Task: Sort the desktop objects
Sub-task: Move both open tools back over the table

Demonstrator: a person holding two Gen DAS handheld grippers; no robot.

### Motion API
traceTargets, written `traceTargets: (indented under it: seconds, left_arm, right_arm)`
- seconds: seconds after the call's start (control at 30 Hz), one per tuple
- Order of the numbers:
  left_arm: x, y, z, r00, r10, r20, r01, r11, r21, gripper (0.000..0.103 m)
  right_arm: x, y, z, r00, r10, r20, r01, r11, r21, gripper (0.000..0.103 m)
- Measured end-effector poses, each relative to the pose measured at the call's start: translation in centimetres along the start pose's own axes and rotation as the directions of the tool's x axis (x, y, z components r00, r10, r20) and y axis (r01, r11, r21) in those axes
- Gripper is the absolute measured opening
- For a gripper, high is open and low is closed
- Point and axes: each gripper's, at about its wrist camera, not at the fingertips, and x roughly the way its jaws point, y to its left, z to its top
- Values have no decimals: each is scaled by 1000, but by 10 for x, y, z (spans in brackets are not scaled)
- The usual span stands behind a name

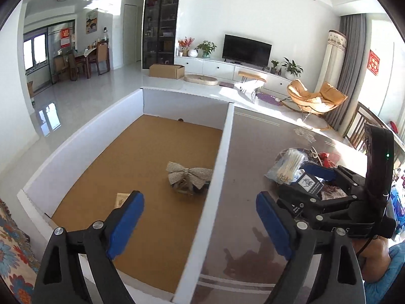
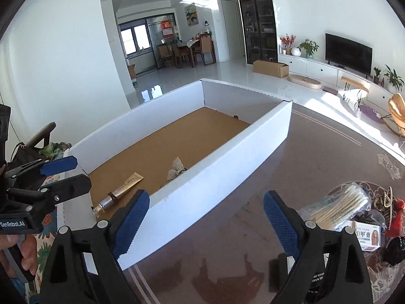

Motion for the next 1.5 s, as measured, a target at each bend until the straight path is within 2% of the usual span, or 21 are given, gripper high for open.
traceTargets:
  seconds: [0.13,0.2,0.33,0.43,0.53,0.67,0.8,0.93,1.0,1.5]
  left_arm:
    - [12,-66,-24,993,-100,-60,105,991,84,99]
    - [33,-93,-42,987,-113,-117,126,986,110,99]
    - [76,-128,-84,969,-101,-225,138,978,155,99]
    - [95,-143,-103,967,-55,-250,110,971,212,99]
    - [106,-147,-111,964,-30,-264,96,966,240,99]
    - [112,-144,-112,963,-48,-266,109,970,218,99]
    - [115,-146,-113,968,-54,-246,111,968,223,103]
    - [117,-149,-112,968,-55,-244,112,968,224,103]
    - [118,-150,-111,969,-56,-243,112,968,224,103]
    - [118,-150,-112,969,-57,-242,113,968,224,103]
  right_arm:
    - [-48,-54,-56,993,-120,-1,120,992,44,97]
    - [-65,-82,-86,982,-183,-43,186,979,79,97]
    - [-88,-137,-138,948,-283,-144,304,940,157,97]
    - [-105,-167,-169,926,-329,-186,364,909,205,97]
    - [-111,-175,-185,910,-357,-210,401,886,234,97]
    - [-105,-176,-194,904,-360,-230,413,874,256,97]
    - [-97,-170,-193,897,-374,-235,425,877,225,97]
    - [-89,-169,-192,878,-401,-263,456,868,199,103]
    - [-89,-172,-193,883,-388,-265,446,870,212,103]
    - [-88,-173,-193,881,-392,-265,449,869,209,103]
